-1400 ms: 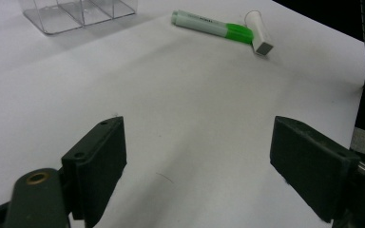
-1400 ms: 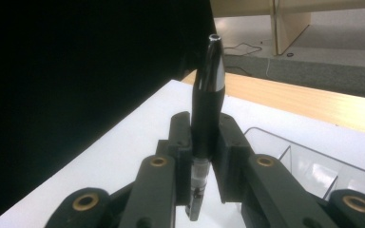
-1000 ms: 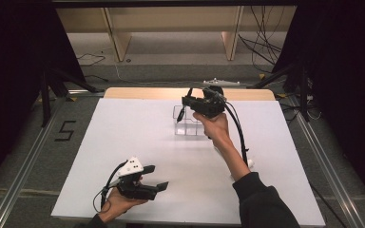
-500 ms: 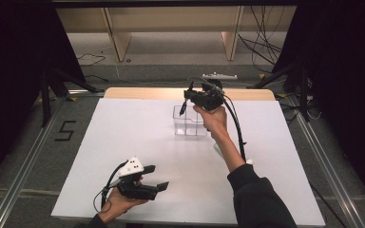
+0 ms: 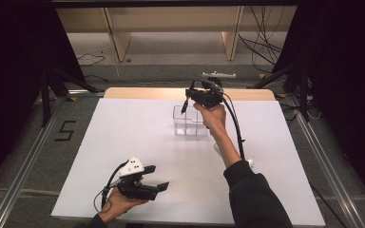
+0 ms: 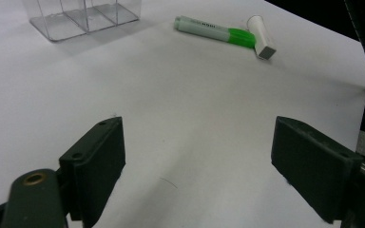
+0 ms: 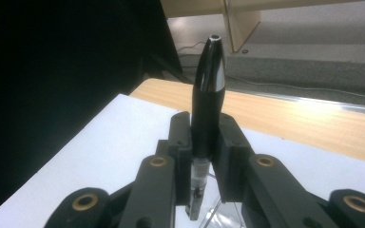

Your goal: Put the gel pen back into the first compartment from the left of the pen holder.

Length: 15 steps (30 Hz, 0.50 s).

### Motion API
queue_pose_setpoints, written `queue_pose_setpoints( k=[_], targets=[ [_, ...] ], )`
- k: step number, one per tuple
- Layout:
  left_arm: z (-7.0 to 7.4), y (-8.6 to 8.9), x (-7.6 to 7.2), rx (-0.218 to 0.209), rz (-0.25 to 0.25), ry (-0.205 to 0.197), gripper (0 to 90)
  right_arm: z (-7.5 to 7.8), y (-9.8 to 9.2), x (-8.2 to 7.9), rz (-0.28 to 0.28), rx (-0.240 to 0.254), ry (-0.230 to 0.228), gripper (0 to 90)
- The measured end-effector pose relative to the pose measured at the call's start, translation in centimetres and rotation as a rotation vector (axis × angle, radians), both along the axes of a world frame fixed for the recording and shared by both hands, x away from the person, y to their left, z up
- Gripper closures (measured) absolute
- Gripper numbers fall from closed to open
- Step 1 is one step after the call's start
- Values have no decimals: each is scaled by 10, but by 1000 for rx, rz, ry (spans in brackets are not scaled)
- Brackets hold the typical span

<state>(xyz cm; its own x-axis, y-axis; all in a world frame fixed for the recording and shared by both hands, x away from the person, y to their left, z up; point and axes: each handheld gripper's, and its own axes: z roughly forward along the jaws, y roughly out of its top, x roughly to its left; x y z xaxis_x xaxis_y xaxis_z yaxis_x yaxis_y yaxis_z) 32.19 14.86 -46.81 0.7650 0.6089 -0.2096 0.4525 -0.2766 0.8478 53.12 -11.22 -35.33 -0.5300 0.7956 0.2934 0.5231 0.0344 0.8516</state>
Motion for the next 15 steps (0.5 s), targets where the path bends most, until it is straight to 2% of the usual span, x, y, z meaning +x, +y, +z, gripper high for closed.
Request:
queue_pose_setpoints(
  k=[11, 15],
  targets=[
    [-1, 0, 1, 14, -7, 3, 186, -9, 7, 4, 6, -21, 27, 794],
    [-1, 0, 1, 16, -7, 4, 186, -12, 10, 4, 8, -46, 31, 793]
  ],
)
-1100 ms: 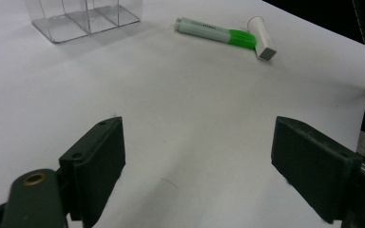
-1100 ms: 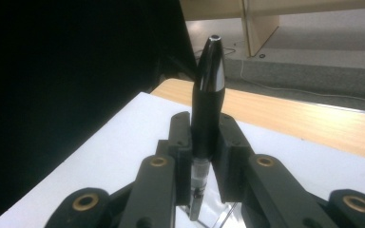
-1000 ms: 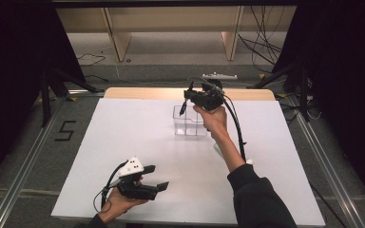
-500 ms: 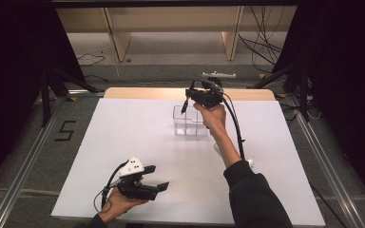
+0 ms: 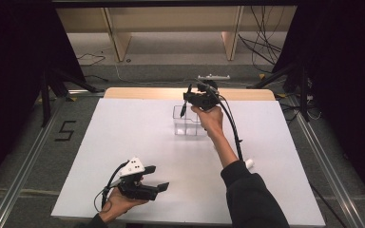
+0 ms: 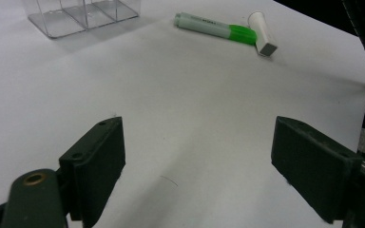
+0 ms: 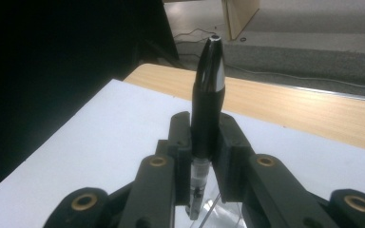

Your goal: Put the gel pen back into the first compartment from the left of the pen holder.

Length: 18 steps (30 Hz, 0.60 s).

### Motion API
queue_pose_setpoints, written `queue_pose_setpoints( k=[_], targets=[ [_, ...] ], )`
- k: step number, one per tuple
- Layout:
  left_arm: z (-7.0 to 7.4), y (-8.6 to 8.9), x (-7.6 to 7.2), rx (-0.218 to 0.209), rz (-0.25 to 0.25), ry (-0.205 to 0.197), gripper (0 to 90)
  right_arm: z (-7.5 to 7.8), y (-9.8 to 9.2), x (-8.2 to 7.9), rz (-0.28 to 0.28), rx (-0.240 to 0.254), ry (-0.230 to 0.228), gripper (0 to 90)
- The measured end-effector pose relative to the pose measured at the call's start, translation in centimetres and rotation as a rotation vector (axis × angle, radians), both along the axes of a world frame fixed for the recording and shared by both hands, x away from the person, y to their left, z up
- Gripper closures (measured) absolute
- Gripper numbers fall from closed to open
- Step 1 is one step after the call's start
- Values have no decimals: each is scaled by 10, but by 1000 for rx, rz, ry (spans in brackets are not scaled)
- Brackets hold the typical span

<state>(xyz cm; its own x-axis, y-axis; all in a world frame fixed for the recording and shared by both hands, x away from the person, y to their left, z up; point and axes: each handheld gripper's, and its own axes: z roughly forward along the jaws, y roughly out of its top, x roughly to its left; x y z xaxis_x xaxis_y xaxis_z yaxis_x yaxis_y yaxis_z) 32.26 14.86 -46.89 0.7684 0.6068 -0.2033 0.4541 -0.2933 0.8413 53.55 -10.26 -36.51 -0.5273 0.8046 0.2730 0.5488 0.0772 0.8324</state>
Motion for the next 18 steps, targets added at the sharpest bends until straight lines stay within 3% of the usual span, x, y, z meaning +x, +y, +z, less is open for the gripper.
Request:
queue_pose_setpoints(
  k=[11, 14, 16, 18],
  targets=[
    [0, 0, 0, 0, 1, 1, 185, -6, 3, 3, 9, -9, 22, 787],
    [0, 0, 0, 2, -1, 1, 185, -6, 3, 3, 5, -13, 31, 717],
    [0, 0, 0, 1, 0, 2, 185, -6, 1, 4, 11, -2, 39, 568],
    [0, 0, 0, 1, 1, 2, 185, 0, -5, 2, 6, 14, 35, 498]
  ],
)
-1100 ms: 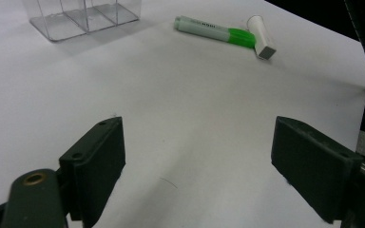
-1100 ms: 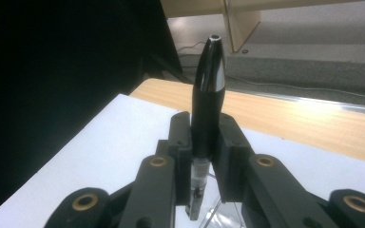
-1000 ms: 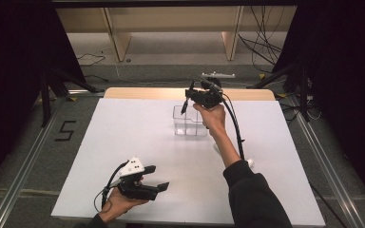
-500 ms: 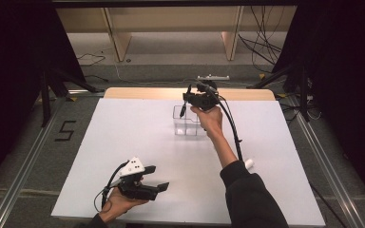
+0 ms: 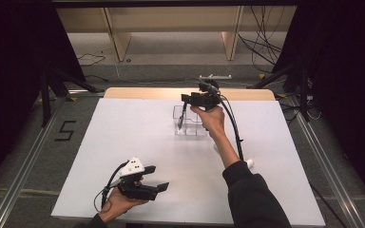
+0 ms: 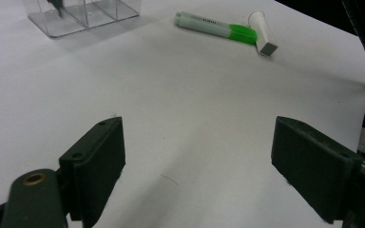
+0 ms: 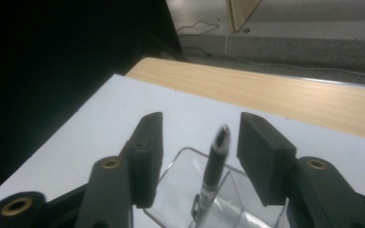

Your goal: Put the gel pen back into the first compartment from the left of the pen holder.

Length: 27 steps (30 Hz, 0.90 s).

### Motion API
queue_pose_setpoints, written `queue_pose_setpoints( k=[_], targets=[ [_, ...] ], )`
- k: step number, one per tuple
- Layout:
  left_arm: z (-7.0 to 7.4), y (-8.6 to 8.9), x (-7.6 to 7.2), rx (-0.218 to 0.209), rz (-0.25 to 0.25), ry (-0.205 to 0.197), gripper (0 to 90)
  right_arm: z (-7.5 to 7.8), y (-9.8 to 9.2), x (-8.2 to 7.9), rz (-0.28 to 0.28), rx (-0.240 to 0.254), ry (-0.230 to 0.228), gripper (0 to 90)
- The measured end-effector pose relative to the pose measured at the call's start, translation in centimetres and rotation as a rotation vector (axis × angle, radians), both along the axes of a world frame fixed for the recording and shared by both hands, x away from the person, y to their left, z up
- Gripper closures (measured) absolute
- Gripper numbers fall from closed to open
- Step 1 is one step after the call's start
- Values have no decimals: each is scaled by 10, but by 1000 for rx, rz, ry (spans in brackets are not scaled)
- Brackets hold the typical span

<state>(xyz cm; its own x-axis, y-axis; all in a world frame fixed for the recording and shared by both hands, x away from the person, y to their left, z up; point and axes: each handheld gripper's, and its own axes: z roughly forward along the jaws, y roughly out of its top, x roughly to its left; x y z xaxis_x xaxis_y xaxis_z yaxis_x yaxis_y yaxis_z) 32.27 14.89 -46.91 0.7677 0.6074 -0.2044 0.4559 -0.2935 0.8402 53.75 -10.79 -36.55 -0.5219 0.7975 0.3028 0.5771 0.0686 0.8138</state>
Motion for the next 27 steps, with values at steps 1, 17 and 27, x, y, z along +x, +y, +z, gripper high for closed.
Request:
queue_pose_setpoints(
  k=[1, 17, 27],
  targets=[
    [0, 0, 0, -1, 1, 0, 185, 2, -3, -1, -2, 5, -3, 482],
    [-1, -1, 1, -10, 10, 9, 185, 14, -43, -43, 76, -115, -35, 369],
    [-2, -1, 1, 2, 10, 6, 184, 0, -66, -76, 104, -143, -31, 354]
  ],
)
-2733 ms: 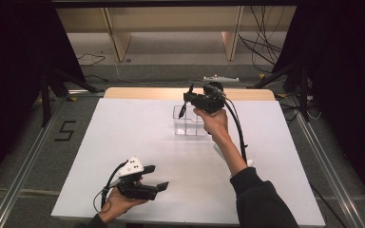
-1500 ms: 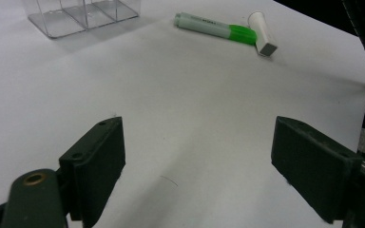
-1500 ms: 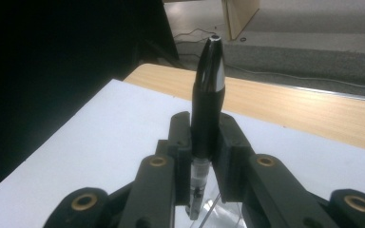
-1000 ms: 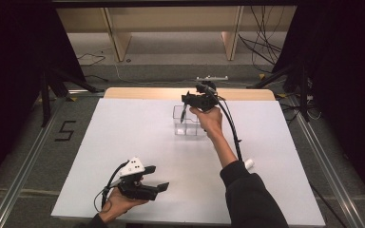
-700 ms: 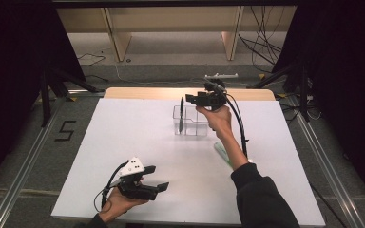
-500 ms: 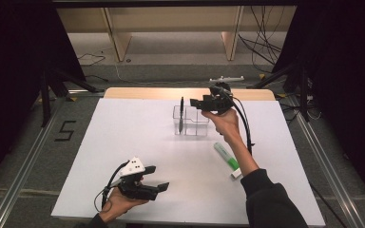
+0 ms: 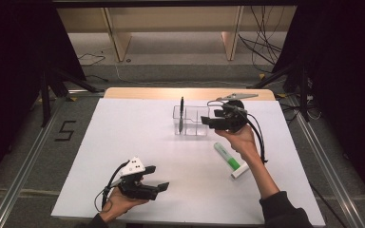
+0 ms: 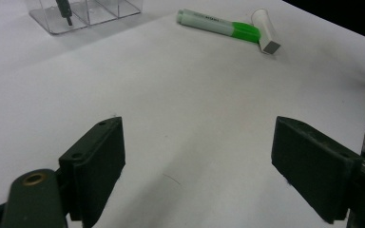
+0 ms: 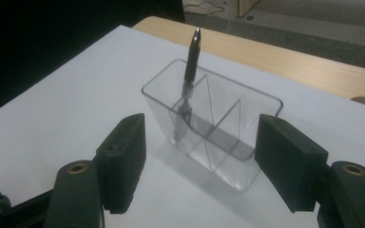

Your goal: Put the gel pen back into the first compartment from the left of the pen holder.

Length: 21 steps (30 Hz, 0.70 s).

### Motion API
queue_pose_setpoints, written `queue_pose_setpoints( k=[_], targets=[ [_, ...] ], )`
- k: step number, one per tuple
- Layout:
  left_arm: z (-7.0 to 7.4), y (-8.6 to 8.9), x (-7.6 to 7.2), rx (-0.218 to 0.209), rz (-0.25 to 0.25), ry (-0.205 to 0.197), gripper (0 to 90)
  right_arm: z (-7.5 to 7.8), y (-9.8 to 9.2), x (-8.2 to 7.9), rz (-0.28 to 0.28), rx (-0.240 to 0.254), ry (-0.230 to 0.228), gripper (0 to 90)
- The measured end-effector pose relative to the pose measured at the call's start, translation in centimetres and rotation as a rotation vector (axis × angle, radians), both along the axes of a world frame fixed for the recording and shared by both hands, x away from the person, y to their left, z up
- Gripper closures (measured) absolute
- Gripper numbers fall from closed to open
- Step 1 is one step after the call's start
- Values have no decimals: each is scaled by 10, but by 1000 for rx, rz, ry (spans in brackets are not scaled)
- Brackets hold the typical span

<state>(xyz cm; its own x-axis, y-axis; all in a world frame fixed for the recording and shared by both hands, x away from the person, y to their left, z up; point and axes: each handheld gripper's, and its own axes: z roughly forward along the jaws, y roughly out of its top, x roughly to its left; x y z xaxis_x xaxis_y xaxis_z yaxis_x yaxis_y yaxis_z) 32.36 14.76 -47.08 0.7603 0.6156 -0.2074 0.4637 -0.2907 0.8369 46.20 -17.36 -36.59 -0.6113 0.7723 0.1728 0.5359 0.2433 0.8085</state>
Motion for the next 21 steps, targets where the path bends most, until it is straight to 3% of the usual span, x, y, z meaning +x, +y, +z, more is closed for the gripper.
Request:
queue_pose_setpoints(
  k=[4, 8, 21],
  targets=[
    [0, 0, 1, 2, 0, -1, 184, -7, -8, -9, -9, -31, 6, 353],
    [-1, 0, 0, 3, 0, 3, 184, -13, -18, -16, -10, -18, 18, 348],
    [-2, -1, 1, 6, 3, 9, 182, -26, -36, -37, -5, -61, 28, 306]
  ],
)
